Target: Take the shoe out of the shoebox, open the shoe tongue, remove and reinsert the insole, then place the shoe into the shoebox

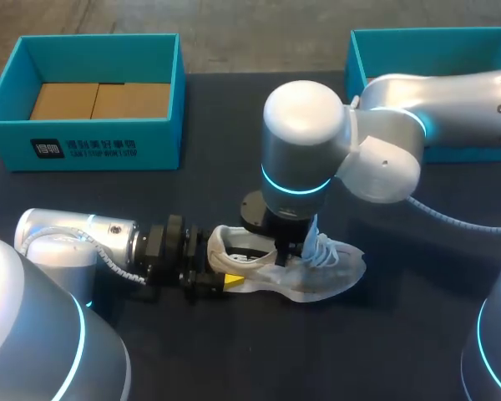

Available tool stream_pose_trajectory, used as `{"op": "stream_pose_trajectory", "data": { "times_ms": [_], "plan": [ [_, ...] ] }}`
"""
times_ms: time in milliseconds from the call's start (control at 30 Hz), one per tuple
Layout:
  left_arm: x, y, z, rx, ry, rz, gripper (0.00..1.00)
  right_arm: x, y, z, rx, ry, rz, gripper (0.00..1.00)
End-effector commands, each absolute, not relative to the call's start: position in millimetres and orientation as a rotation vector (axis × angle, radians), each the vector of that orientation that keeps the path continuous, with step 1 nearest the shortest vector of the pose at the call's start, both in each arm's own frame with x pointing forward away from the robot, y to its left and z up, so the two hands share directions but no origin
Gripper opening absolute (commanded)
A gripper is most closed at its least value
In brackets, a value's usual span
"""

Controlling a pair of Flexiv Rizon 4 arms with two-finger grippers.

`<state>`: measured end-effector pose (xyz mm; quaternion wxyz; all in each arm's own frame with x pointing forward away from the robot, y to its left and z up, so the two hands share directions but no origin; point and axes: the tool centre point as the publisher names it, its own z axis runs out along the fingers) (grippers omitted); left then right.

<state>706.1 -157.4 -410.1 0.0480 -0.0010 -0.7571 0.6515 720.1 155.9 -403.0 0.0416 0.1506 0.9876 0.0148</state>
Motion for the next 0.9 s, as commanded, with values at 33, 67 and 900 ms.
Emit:
{"op": "stream_pose_trajectory", "data": {
  "times_ms": [33,67,900],
  "plan": [
    [705.8,-156.9,-408.9,-0.001,-2.31,1.985,0.0,723.6,158.8,-412.5,0.452,3.034,0.048,0.34],
    [705.8,-156.9,-408.9,-0.001,-2.31,1.985,0.0,724.0,159.3,-413.6,0.444,3.039,0.048,0.35],
    [705.8,-156.9,-408.9,-0.001,-2.31,1.985,0.0,674.9,178.1,-448.5,0.496,3.319,-0.021,0.32]
  ]
}}
